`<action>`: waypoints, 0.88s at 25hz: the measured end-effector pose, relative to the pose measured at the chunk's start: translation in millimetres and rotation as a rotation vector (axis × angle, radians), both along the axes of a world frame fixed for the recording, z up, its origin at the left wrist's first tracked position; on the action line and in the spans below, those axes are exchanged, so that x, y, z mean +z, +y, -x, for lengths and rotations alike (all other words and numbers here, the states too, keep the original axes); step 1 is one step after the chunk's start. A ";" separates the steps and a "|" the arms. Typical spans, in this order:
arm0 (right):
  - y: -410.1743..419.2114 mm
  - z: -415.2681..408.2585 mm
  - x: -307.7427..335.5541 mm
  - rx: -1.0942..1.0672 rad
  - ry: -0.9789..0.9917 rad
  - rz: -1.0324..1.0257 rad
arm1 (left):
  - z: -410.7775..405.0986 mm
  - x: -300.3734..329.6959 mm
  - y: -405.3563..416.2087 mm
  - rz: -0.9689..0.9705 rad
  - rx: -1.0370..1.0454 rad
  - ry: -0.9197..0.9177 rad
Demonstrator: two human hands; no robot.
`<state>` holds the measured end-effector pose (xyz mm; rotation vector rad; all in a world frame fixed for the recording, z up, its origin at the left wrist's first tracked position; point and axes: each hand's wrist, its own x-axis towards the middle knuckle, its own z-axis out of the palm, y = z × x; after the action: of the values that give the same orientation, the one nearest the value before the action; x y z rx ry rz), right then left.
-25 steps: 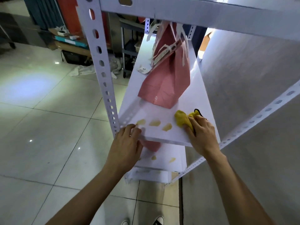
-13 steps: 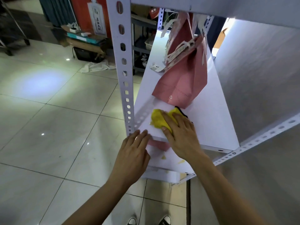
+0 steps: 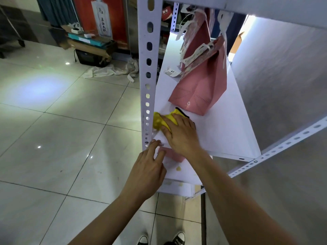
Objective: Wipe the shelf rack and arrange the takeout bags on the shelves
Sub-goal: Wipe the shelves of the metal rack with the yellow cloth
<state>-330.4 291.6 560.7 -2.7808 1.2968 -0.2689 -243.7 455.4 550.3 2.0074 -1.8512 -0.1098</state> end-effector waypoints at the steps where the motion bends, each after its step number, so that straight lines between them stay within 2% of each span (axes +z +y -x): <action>1: 1.8 -3.1 0.9 -0.024 -0.012 -0.002 | -0.8 1.4 -1.4 0.005 0.006 -0.007; 5: 30.1 27.3 -14.4 -0.042 -0.097 0.054 | -0.4 4.8 -3.0 -0.002 0.040 0.021; 10: 1.8 5.2 2.0 -0.131 -0.015 -0.013 | 2.9 5.3 -5.1 -0.027 0.033 -0.001; 14: 39.2 33.0 -11.6 -0.115 -0.133 0.044 | 4.3 3.8 -3.4 -0.030 0.043 0.000; 19: 0.2 19.3 3.8 -0.200 -0.015 -0.077 | 10.9 2.0 -10.2 -0.019 0.072 -0.065; 22: 20.5 36.6 -4.9 -0.200 -0.069 -0.021 | 10.5 3.8 -14.9 0.012 0.065 -0.077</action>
<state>-367.0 312.1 555.7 -2.6016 1.5516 -0.3556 -254.2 440.4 554.0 2.0879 -1.8261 -0.0031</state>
